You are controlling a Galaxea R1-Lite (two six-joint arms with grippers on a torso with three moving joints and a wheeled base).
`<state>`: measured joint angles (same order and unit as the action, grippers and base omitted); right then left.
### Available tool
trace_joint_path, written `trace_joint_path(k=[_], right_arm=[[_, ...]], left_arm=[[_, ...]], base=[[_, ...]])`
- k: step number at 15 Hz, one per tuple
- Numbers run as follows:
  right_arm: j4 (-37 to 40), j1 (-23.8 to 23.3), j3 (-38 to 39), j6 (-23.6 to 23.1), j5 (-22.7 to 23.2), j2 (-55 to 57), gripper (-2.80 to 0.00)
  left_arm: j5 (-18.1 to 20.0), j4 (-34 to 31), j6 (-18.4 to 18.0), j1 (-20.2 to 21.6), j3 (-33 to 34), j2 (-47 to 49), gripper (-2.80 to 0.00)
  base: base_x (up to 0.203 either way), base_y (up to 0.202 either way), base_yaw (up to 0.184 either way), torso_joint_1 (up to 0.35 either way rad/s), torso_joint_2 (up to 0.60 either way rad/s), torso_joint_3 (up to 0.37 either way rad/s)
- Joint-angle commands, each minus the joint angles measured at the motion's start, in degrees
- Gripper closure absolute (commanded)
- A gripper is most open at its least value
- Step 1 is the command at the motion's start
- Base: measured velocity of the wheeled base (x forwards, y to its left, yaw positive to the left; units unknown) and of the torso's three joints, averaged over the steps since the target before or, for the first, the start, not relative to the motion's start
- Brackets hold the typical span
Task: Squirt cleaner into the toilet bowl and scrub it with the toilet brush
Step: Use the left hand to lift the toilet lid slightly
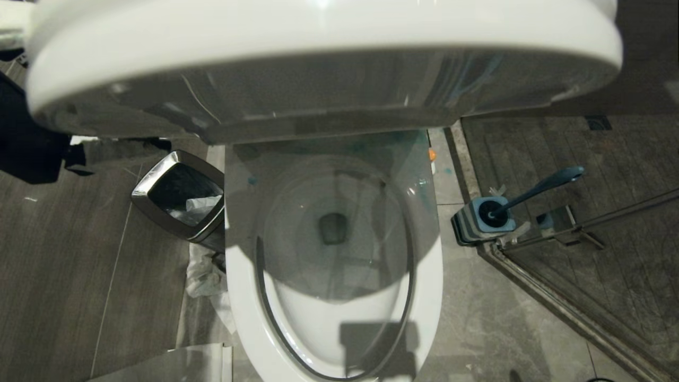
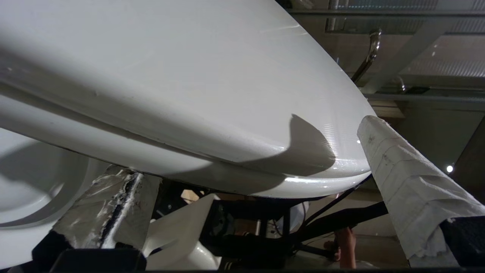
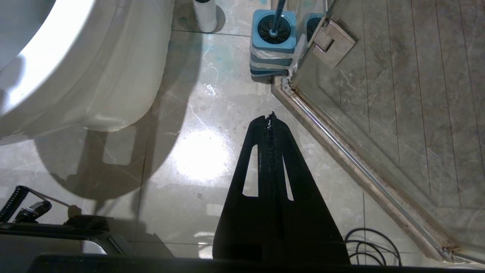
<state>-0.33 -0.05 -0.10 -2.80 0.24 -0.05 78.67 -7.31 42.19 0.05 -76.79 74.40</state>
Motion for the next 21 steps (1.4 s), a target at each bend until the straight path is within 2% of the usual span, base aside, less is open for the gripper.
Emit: trace_joint_path(k=[1, 5, 8, 10, 14, 17, 20, 21], right_arm=[[0.0, 0.0, 0.0, 0.0, 0.0, 0.0, 0.0], [0.0, 0.0, 0.0, 0.0, 0.0, 0.0, 0.0], [0.0, 0.0, 0.0, 0.0, 0.0, 0.0, 0.0], [0.0, 0.0, 0.0, 0.0, 0.0, 0.0, 0.0], [0.0, 0.0, 0.0, 0.0, 0.0, 0.0, 0.0], [0.0, 0.0, 0.0, 0.0, 0.0, 0.0, 0.0], [0.0, 0.0, 0.0, 0.0, 0.0, 0.0, 0.0], [0.0, 0.0, 0.0, 0.0, 0.0, 0.0, 0.0]], left_arm=[[0.5, 1.0, 4.0, 0.4, -3.3, 1.1, -2.8], [0.6, 4.1, 10.9, 0.5, -5.1, 1.1, -2.8], [0.5, 4.0, 15.9, 0.5, -7.4, 1.0, -2.8], [0.5, 3.9, 22.5, 0.4, -9.6, 1.2, -2.8], [0.4, 4.9, 38.4, 0.2, -17.4, 3.6, -2.8], [0.1, 16.0, 45.5, 0.0, -19.0, 5.4, -2.8], [-2.0, 29.6, 58.6, -0.2, -19.1, 6.6, -2.8], [-2.9, 33.5, 61.6, -0.3, -19.0, 7.0, -2.8]], base=[[0.0, 0.0, 0.0, 0.0, 0.0, 0.0], [0.0, 0.0, 0.0, 0.0, 0.0, 0.0], [0.0, 0.0, 0.0, 0.0, 0.0, 0.0], [0.0, 0.0, 0.0, 0.0, 0.0, 0.0], [0.0, 0.0, 0.0, 0.0, 0.0, 0.0], [0.0, 0.0, 0.0, 0.0, 0.0, 0.0], [0.0, 0.0, 0.0, 0.0, 0.0, 0.0], [0.0, 0.0, 0.0, 0.0, 0.0, 0.0]])
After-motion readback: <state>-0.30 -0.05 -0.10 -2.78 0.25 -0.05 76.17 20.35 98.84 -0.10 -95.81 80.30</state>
